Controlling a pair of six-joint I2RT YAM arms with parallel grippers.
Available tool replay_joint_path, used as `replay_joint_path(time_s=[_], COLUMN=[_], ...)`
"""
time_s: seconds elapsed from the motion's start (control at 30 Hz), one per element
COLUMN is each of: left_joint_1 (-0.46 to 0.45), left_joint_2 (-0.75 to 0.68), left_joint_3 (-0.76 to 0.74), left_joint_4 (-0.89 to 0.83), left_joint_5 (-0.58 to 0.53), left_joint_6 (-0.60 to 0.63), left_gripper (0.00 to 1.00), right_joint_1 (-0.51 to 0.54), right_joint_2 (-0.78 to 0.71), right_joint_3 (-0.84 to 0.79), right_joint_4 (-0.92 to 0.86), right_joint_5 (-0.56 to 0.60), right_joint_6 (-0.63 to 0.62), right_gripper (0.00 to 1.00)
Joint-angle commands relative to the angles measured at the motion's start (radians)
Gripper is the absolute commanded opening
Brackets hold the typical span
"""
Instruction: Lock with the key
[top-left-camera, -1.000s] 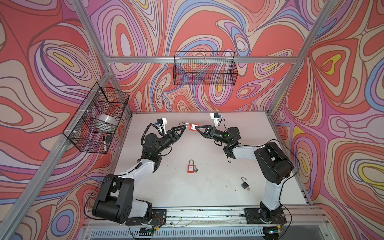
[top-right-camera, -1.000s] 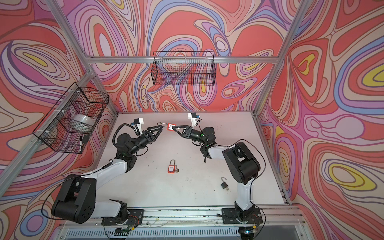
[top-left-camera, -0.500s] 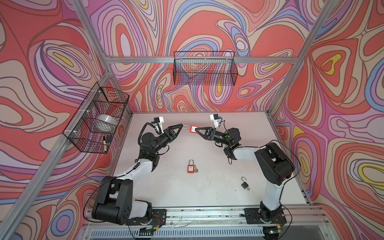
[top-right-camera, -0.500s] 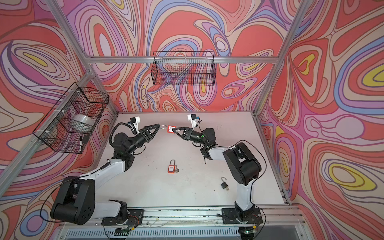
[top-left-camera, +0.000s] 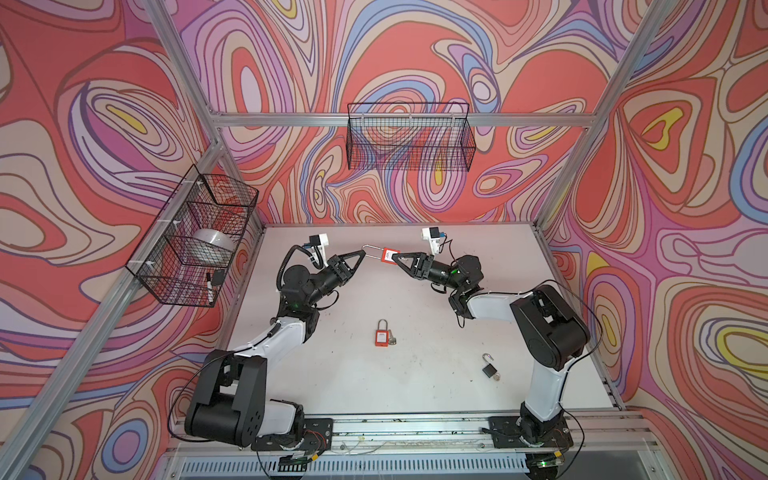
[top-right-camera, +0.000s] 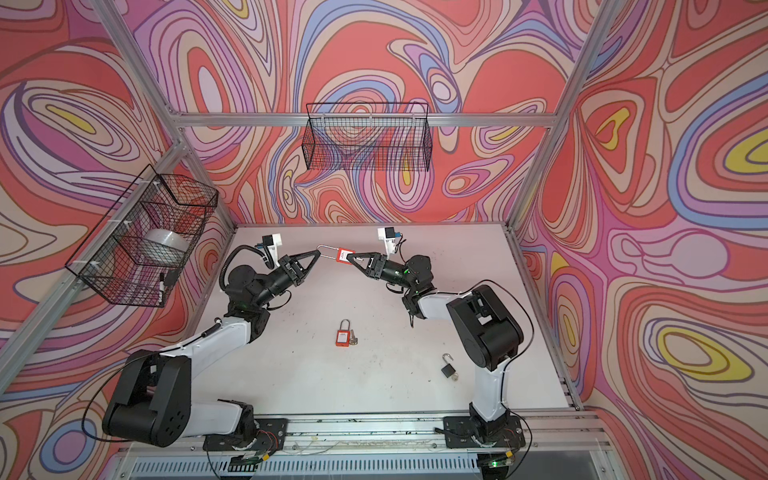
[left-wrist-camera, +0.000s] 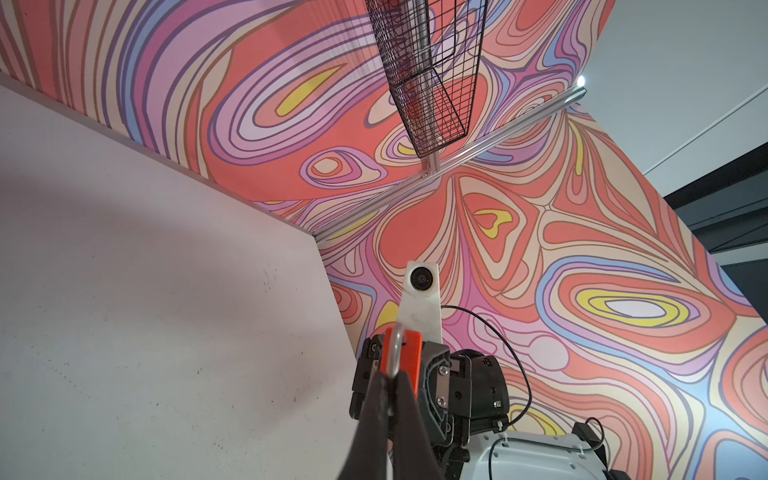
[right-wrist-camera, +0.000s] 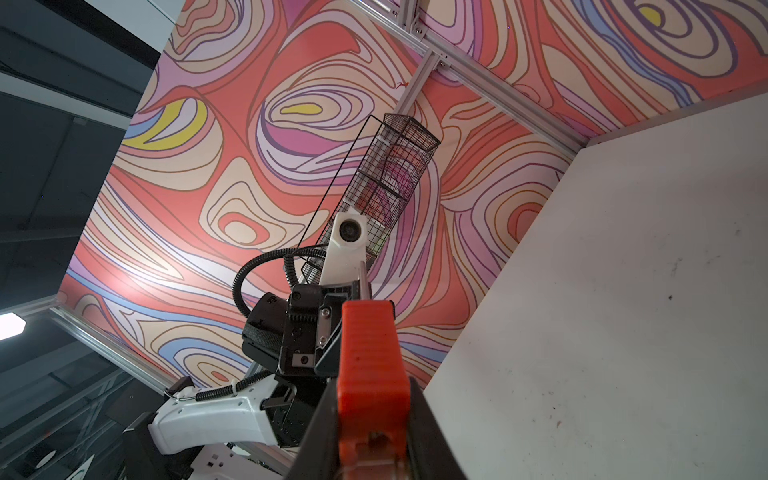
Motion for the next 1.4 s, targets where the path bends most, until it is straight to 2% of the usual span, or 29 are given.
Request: replay_joint_path(time_s=[0.0, 0.3, 0.5, 0.67, 0.87, 0.93, 1.03, 1.13, 1.37], left_joint_1=[0.003, 0.002, -0.019, -0.029, -0.042, -0.042, -0.042, -0.042, -0.057], left_joint_2=[-0.013, 0.009, 0.024, 0.016, 0.025, 0.028, 0.018, 0.015, 0.038], left_joint_3=[-0.003, -0.007, -0.013, -0.03, -0.031, -0.035, -0.039, -0.037, -0.034], left_joint_4=[0.065, 0.107, 0.132, 0.12, 0.117, 0.127, 0.117, 0.102, 0.14], left_joint_5=[0.01, 0.027, 0.038, 0.04, 0.042, 0.038, 0.019, 0.019, 0.027], left_joint_6=[-0.012, -0.025, -0.033, -0.018, -0.012, -0.016, -0.009, -0.004, -0.018], left_gripper=[0.02, 0.02, 0.02, 0.03, 0.05, 0.13, 0.3, 0.42, 0.49], right_joint_1=[0.003, 0.008, 0.012, 0.015, 0.019, 0.017, 0.017, 0.016, 0.02], right_joint_2=[-0.023, 0.01, 0.024, 0.056, 0.048, 0.043, 0.033, 0.033, 0.044], right_joint_3=[0.009, 0.069, 0.079, 0.11, 0.116, 0.104, 0.087, 0.08, 0.082], right_joint_4=[0.001, 0.045, 0.057, 0.144, 0.105, 0.093, 0.067, 0.071, 0.07], right_joint_5=[-0.027, -0.086, -0.07, -0.066, -0.063, -0.049, -0.028, -0.016, -0.006], right_joint_6=[-0.023, 0.066, 0.077, 0.156, 0.125, 0.109, 0.081, 0.081, 0.089], right_gripper=[0.0, 0.0, 0.0, 0.0, 0.0, 0.0, 0.0, 0.0, 0.0])
